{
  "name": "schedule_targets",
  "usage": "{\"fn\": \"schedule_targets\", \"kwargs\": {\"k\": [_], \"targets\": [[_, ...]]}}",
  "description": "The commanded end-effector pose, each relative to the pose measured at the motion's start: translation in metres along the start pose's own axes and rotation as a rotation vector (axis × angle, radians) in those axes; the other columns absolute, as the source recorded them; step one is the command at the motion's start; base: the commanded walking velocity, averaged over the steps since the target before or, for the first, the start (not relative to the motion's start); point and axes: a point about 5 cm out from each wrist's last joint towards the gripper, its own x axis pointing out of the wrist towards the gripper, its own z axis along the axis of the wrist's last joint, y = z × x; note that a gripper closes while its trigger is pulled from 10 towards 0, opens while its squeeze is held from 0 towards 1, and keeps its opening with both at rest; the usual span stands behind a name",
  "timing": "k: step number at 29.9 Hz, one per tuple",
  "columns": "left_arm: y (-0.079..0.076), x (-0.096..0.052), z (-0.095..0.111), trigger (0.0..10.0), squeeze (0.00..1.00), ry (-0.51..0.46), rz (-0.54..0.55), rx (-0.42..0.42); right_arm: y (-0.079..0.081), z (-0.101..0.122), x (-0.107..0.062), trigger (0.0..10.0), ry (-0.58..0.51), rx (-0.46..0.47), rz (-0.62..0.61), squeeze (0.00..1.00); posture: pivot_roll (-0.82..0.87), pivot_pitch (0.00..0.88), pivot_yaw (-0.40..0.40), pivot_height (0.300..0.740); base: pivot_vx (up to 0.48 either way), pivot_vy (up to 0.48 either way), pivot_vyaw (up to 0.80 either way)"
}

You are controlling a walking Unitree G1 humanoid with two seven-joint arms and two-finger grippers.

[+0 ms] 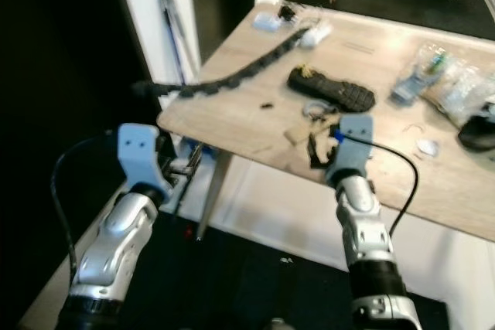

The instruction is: Picking trash to rubbish bin

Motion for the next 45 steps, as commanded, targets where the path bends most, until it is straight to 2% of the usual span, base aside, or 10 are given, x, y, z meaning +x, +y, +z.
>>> {"fn": "schedule_targets", "kwargs": {"k": [1,9,11,14,16,19,20,38,39,45], "targets": [[0.003,-0.003,-0.003,10.0,0.0,0.017,0.014,0.001,0.007,-0.002,0.0,10.0,0.004,0.01,0.017,0.0,0.01,0.144,-0.038,0.74,0.337,0.0,0.0],[0.004,-0.003,-0.003,10.0,0.0,0.019,0.011,0.002,0.01,0.003,0.0,10.0,-0.024,0.021,0.041,0.09,0.01,0.144,-0.034,0.74,0.337,0.0,0.0],[0.004,-0.003,-0.003,10.0,0.0,0.019,0.009,0.003,0.01,0.004,-0.001,10.0,-0.033,0.029,0.046,1.0,0.01,0.143,-0.033,0.74,0.337,0.0,0.0],[0.003,-0.003,-0.003,10.0,0.0,0.02,0.008,0.002,0.01,0.004,-0.001,10.0,-0.027,0.018,0.042,1.0,0.01,0.144,-0.033,0.74,0.339,0.0,0.0],[0.003,-0.003,-0.003,10.0,0.0,0.021,0.004,0.001,0.01,0.001,0.0,10.0,-0.007,-0.012,0.027,0.35,0.01,0.144,-0.033,0.74,0.336,0.0,0.0],[0.002,-0.003,-0.003,10.0,0.0,0.02,0.003,0.001,0.011,0.001,0.0,10.0,-0.005,-0.015,0.026,0.35,0.01,0.144,-0.033,0.74,0.334,0.0,0.0],[0.001,-0.003,-0.003,10.0,0.0,0.012,-0.008,-0.009,0.011,0.0,0.0,10.0,-0.003,-0.02,0.022,0.0,0.02,0.144,-0.034,0.74,0.255,0.0,0.0],[-0.013,-0.006,0.0,10.0,0.0,-0.015,-0.127,0.003,0.005,-0.014,-0.004,10.0,0.072,-0.033,-0.031,0.0,0.01,0.146,-0.03,0.74,0.0,0.0,0.0],[-0.013,-0.007,-0.001,10.0,0.0,-0.015,-0.129,0.001,0.004,-0.014,-0.005,10.0,0.075,-0.033,-0.033,1.0,0.01,0.146,-0.03,0.74,0.0,0.0,0.0],[-0.016,-0.007,-0.001,10.0,0.0,-0.016,-0.154,-0.004,-0.003,-0.023,-0.005,10.0,0.113,-0.032,-0.069,0.97,0.01,0.15,-0.032,0.74,0.0,0.0,0.0]]}}
